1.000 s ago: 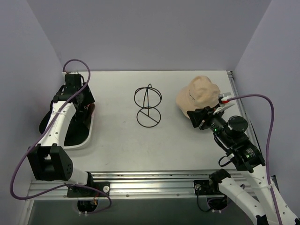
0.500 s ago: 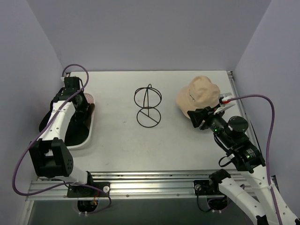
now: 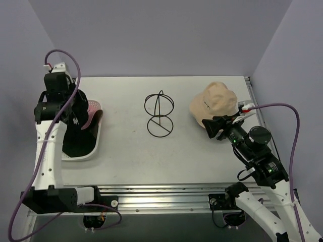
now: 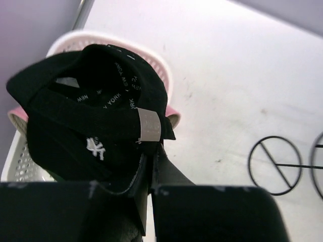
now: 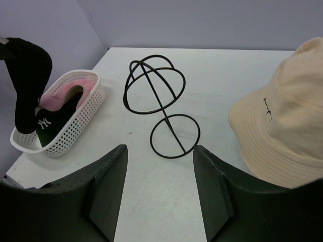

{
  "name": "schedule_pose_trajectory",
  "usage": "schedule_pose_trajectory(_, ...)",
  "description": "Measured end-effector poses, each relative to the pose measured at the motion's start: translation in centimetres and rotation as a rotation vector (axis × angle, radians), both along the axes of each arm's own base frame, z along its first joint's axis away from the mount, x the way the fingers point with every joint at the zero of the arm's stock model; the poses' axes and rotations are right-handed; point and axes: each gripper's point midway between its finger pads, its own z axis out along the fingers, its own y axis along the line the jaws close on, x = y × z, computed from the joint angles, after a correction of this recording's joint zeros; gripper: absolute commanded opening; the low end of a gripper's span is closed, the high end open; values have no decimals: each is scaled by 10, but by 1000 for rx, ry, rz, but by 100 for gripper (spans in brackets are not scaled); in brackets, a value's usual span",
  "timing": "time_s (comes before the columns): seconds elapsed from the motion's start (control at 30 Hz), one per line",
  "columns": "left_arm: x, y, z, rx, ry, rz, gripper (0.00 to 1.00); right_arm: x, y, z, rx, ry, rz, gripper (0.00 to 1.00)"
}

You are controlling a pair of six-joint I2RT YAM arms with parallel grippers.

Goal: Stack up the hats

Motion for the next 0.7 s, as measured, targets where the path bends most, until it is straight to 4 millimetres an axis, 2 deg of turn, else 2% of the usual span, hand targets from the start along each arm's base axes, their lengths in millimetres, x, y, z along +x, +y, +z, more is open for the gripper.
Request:
schedule_pose_trajectory(0.03, -4, -2, 20, -4, -51, -12, 2, -1, 0, 3, 3, -6, 3, 52)
schedule_pose_trajectory(0.17, -28, -19, 74, -39, -203, -90, 2, -6, 5, 16, 16, -30, 40, 53)
schedule_pose_trajectory(0.27, -50, -40, 99, -90, -281, -194, 2, -13, 11, 28, 28, -51, 90, 54)
schedule_pose_trajectory(0.37, -75, -74, 120, -178, -346, -351, 2, -20, 19, 42, 47, -83, 151, 54)
schedule_pose_trajectory(0.5, -107, -119, 135, -311, -401, -560, 2, -28, 30, 63, 96, -146, 226, 56)
schedule_pose_trajectory(0.7, -156, -183, 128, -523, -371, -862, 3, -30, 68, 82, 158, -165, 428, 61)
